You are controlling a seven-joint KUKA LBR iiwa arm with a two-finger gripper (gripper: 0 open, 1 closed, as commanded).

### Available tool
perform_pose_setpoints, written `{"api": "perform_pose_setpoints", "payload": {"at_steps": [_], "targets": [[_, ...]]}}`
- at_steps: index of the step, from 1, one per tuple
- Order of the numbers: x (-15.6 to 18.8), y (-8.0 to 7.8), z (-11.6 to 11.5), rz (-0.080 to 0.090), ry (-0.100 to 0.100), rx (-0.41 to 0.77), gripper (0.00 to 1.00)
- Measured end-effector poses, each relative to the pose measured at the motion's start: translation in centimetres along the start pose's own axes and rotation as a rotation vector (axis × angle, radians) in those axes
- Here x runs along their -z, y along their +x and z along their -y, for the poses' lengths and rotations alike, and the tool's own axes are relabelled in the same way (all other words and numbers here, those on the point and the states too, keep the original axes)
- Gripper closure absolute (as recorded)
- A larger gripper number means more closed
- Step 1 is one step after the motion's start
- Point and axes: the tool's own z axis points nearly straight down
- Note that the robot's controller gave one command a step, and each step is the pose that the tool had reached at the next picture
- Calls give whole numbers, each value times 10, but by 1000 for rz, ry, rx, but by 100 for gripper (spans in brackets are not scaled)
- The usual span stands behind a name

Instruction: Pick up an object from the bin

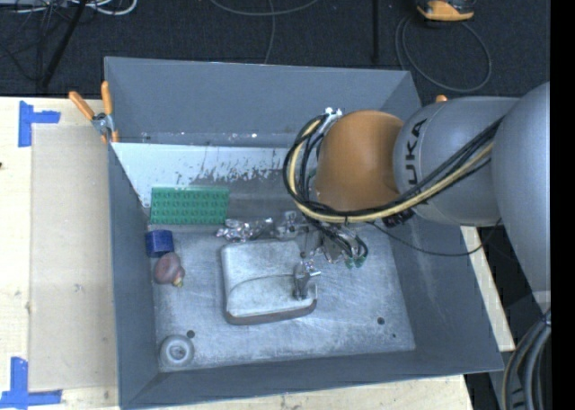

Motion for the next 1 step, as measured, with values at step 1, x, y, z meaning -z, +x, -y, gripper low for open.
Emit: {"api": "perform_pose_setpoints", "payload": {"at_steps": [1], "targets": [[168,35,63,5,5,228,100]]}}
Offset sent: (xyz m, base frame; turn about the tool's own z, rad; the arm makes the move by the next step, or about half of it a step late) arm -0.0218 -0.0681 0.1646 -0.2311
